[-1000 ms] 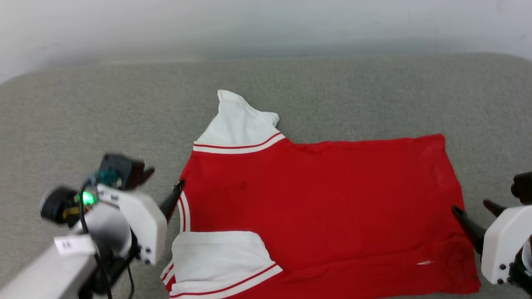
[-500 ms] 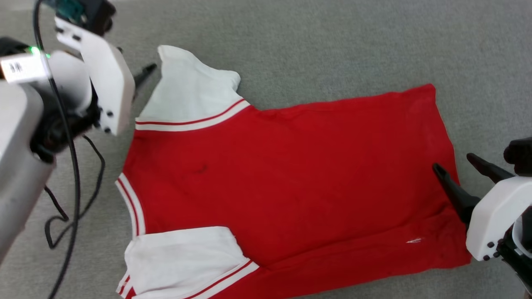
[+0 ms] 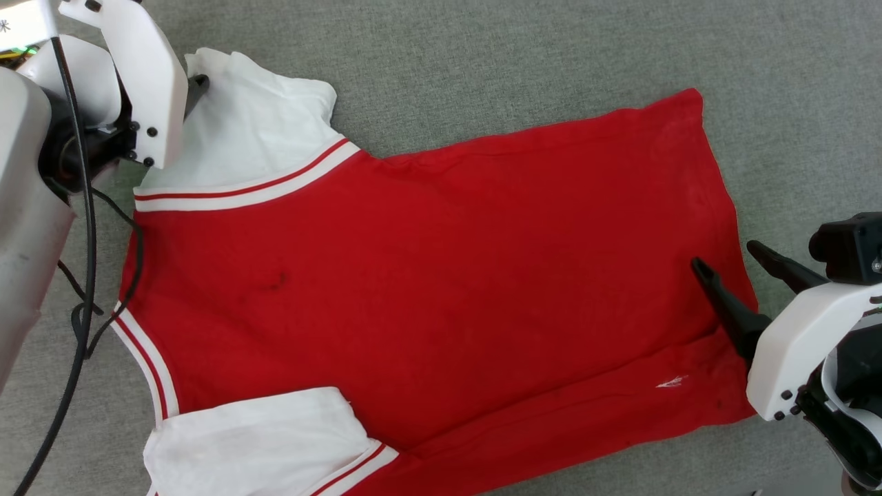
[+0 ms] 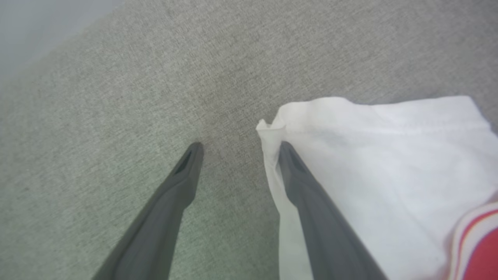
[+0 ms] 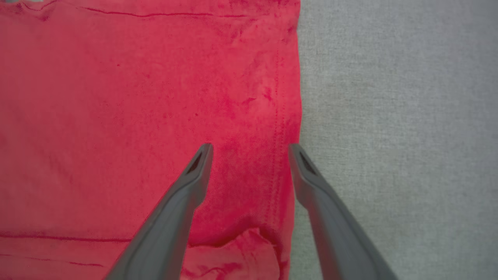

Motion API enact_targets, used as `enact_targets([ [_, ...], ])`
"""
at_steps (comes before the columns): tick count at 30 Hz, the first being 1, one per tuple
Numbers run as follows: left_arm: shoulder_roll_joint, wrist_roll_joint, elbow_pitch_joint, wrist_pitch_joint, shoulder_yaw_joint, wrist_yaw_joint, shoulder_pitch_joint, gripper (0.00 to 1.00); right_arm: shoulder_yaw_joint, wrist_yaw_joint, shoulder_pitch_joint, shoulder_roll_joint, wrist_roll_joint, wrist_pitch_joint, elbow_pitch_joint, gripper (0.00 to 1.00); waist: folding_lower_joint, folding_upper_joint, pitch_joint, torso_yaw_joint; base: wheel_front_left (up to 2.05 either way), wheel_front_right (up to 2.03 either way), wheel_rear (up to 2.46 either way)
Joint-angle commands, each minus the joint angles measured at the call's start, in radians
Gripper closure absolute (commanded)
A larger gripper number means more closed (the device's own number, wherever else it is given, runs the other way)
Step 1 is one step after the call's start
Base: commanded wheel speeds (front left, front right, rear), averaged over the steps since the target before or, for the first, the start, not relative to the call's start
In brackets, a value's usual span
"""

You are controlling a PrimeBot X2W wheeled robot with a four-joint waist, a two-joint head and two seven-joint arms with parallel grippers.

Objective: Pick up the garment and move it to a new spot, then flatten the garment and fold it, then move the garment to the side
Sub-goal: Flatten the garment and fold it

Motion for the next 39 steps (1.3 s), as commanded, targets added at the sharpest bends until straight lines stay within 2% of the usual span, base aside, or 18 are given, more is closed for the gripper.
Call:
enact_targets([
  [1,-0.007,-0.004,0.012,-0.007,-0.005,-0.004,-0.005,0.00,0.001,-0.001,-0.015,0.003,-0.005,-0.004,0.005,0.00,-0.0002,0.0000,0.005,-0.002,0.00,0.00,0.00],
  [7,-0.031,-0.008,0.059,-0.011,-0.048,-0.024,0.006,0.00,0.004,-0.001,-0.018,0.004,-0.011,-0.009,0.017,0.00,-0.0002,0.0000,0.018,-0.002,0.00,0.00,0.00],
  [8,-0.033,-0.008,0.066,-0.006,-0.057,-0.027,0.010,0.40,0.005,-0.001,-0.020,0.003,-0.014,-0.010,0.019,0.00,-0.0002,0.0000,0.019,-0.002,0.00,0.00,0.00],
  [9,-0.033,-0.007,0.070,-0.011,-0.066,-0.030,0.012,0.98,0.006,-0.001,-0.022,0.002,-0.017,-0.010,0.022,0.00,-0.0002,0.0000,0.020,-0.002,0.00,0.00,0.00],
  [13,-0.045,-0.028,0.095,-0.039,-0.079,-0.035,0.029,1.00,0.007,-0.001,-0.031,-0.004,-0.018,-0.008,0.036,0.00,-0.0002,0.0000,0.006,0.005,0.00,0.00,0.00],
  [19,-0.057,-0.041,0.101,-0.137,-0.061,-0.036,0.010,1.00,-0.004,-0.001,-0.053,-0.030,-0.001,0.009,0.041,0.00,-0.0002,0.0000,-0.031,0.027,0.00,0.00,0.00],
  [21,-0.061,-0.045,0.086,-0.179,-0.062,-0.037,-0.001,1.00,-0.012,-0.001,-0.077,-0.067,0.005,0.036,0.039,0.00,-0.0002,0.0000,-0.055,0.050,0.00,0.00,0.00],
  [26,-0.062,-0.063,0.035,-0.207,-0.077,-0.038,0.001,1.00,-0.025,-0.001,-0.127,-0.110,0.028,0.092,0.057,0.00,-0.0002,0.0000,-0.081,0.095,0.00,0.00,0.00],
  [33,-0.032,-0.124,-0.126,-0.189,-0.106,-0.038,0.047,1.00,-0.031,-0.001,-0.248,-0.187,0.064,0.210,0.165,0.00,-0.0002,0.0000,-0.094,0.172,0.00,0.00,0.00],
  [39,0.004,-0.134,-0.289,-0.173,-0.110,-0.028,0.073,1.00,-0.039,-0.001,-0.363,-0.221,0.072,0.305,0.286,0.00,-0.0002,0.0000,-0.071,0.224,0.00,0.00,0.00],
])
